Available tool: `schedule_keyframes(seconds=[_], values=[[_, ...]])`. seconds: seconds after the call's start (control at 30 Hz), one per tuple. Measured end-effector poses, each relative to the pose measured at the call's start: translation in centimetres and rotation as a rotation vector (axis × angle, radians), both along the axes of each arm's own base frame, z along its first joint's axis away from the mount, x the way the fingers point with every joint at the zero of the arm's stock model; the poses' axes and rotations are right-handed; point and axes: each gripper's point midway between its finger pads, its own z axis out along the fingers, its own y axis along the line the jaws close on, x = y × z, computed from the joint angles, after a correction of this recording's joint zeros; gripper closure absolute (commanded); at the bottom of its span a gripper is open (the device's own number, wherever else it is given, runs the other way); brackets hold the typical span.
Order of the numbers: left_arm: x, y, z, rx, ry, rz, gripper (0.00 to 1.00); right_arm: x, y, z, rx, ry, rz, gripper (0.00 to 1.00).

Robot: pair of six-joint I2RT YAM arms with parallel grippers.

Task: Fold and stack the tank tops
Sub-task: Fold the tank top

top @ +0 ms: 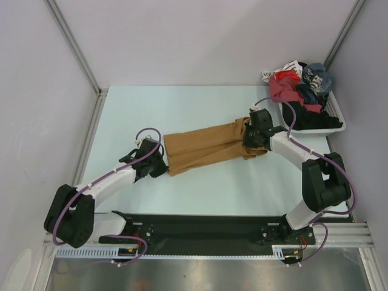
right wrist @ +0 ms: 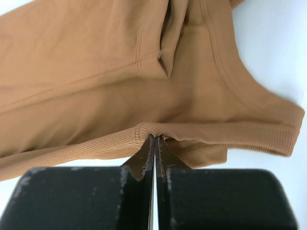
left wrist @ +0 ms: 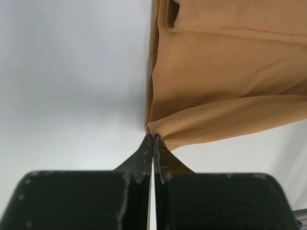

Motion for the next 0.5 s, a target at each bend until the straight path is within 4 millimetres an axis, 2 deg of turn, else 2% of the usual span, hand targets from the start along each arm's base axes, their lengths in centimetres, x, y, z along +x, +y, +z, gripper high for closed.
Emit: schedule_keyframes(seconds=[0.23,0.5], values=[[2.3,0.5,0.1,0.015,0.004,0.0,1.0,2.7,0.1,0.1,0.016,0.001,-0.014,1.0],[5.2,0.3,0.5,0.035,-0.004,-0.011,1.0,4.2,-0.1,-0.6,0.017,0.016,-0.028,1.0]])
